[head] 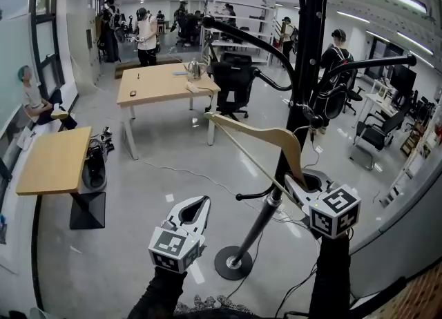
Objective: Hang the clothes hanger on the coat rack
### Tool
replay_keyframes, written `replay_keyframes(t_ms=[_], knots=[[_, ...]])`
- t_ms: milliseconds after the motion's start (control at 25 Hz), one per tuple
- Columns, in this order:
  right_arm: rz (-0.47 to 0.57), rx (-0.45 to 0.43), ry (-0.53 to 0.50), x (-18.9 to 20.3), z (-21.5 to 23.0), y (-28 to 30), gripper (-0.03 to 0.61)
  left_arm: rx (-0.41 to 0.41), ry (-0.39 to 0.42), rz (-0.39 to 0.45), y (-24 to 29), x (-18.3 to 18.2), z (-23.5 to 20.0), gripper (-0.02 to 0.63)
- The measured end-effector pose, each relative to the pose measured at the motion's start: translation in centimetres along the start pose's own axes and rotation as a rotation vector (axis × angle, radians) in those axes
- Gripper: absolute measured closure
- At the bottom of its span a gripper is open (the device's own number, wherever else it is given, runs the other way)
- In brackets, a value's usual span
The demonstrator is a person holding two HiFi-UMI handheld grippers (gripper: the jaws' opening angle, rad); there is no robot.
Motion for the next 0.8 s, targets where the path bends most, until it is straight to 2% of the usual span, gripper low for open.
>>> replay_keyframes(t_ms=[160, 400, 520, 680, 800], knots=[[0.03, -0.018, 0.007, 0.1, 0.1, 0.6, 0.543, -0.022, 0.003, -0.001, -0.1, 0.2, -0.2, 0.606], [0.052, 0.024, -0.004, 0.4, 1.1, 0.3, 0.538, -0.018, 0.006, -0.015, -0.1, 0.3, 0.2, 0.606], [0.1, 0.058, -0.009, 0.1, 1.3, -0.4, 0.485, -0.014, 0.007, -0.017, -0.2, 0.5, 0.2, 0.606], [0.175, 0.155, -0.058, -1.1, 1.2, -2.4, 0.374, 0.011, 0.003, -0.03, -0.6, 0.5, 0.7, 0.606], [0.166, 0.179, -0.092, -1.9, 0.4, -3.4, 0.353, 0.027, 0.007, -0.024, -0.9, -0.2, 0.6, 0.606]])
Point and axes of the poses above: the fingertips, and each gripper's own axes: y forward along the fingers, z to its right, x out of its underside, the point moved 3 cm from there along -y, backward along the fingers, and after that the axes turned 15 degrees about -x, right-handed, at the moved point
